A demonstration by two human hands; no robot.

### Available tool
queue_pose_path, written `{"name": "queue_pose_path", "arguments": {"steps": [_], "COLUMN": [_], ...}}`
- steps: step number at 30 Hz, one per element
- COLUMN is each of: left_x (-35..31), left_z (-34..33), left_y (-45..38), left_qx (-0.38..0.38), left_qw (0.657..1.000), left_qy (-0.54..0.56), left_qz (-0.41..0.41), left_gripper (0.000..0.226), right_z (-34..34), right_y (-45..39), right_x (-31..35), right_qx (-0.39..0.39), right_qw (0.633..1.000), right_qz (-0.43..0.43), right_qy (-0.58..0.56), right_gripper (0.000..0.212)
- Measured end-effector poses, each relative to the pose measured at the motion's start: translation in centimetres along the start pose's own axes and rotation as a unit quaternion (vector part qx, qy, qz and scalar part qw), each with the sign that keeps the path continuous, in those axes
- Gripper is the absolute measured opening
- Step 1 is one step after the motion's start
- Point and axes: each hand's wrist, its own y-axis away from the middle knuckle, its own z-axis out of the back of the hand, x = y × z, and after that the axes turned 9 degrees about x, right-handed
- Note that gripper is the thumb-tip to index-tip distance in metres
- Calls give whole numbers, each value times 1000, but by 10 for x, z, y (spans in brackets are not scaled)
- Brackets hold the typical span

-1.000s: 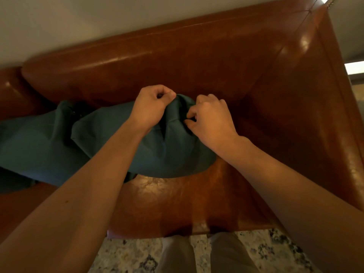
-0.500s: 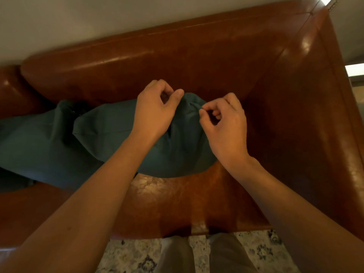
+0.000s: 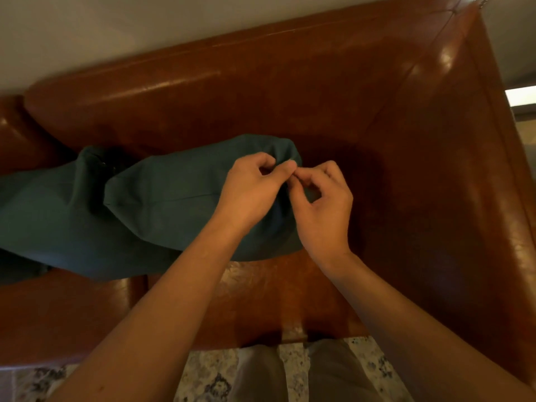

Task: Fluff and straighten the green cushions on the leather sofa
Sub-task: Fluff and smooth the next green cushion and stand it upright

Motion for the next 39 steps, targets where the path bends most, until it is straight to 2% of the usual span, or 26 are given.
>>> {"name": "queue_pose_path", "arguments": {"steps": [4, 7, 9, 11, 14, 17, 19, 21, 24, 27, 30, 33, 36, 39], "left_x": [12, 19, 22, 23, 22, 24, 27, 28, 26, 24, 17, 6, -4, -4], "left_z": [-3, -9, -12, -15, -17, -16, -13, -9, -6, -5, 2, 9, 14, 15], "left_y": [2, 5, 6, 6, 4, 2, 1, 1, 1, 1, -2, -15, -25, -24], "left_qx": [0, 0, -12, -15, -13, -11, -9, -1, 30, 60, 19, -45, -3, 46], "left_qw": [999, 999, 999, 999, 999, 999, 999, 997, 993, 992, 993, 998, 999, 997], "left_qy": [30, 35, 33, 40, 25, 12, 27, 65, 103, 104, 114, 30, -20, -6], "left_qz": [-19, -22, -26, -30, -37, -38, -37, -41, -50, -35, -5, 17, 39, 55], "left_gripper": [23, 16, 14, 11, 14, 18, 20, 20, 23, 24, 28, 42, 34, 26], "right_z": [13, 26, 31, 32, 25, 23, 29, 33, 34, 32, 31, 24, 15, 12], "right_y": [-15, -41, -61, -79, -100, -104, -95, -79, -57, -52, -51, -42, -36, -35], "right_x": [1, 2, 6, 13, 19, 17, 13, 6, -3, 1, 5, 10, 12, 9], "right_qx": [21, 51, 113, 198, 304, 351, 337, 283, 236, 214, 163, 138, 105, 84], "right_qw": [992, 990, 985, 964, 917, 905, 912, 924, 935, 934, 931, 920, 897, 846], "right_qz": [-101, -131, -124, -132, -162, -199, -227, -256, -261, -269, -281, -282, -317, -377], "right_qy": [-80, -19, 45, 118, 201, 136, 59, -8, -50, -93, -166, -233, -289, -367], "right_gripper": [11, 26, 43, 55, 53, 56, 41, 29, 33, 24, 12, 9, 8, 7]}}
